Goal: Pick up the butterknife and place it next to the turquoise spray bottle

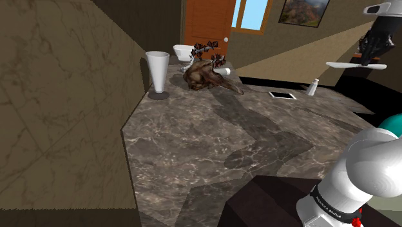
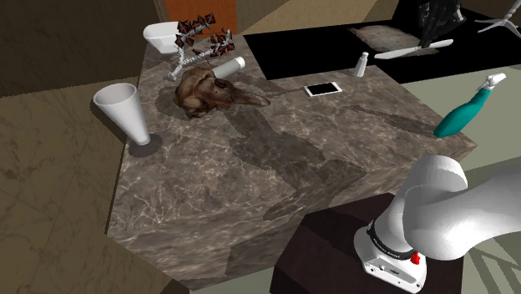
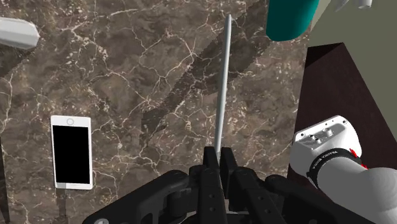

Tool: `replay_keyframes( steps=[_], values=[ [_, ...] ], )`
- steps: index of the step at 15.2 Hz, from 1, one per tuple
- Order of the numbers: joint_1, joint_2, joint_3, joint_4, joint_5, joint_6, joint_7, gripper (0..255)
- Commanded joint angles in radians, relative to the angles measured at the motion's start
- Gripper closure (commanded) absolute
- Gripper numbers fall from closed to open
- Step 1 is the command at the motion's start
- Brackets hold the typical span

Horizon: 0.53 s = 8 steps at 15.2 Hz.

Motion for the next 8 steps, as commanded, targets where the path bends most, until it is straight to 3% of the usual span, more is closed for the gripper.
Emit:
replay_keyframes(
  steps=[1,8],
  values=[
    [-0.004,-0.011,-0.003,-0.033,-0.005,0.023,0.008,255],
    [-0.023,-0.055,-0.015,-0.152,-0.03,0.1,0.032,255]
  ],
)
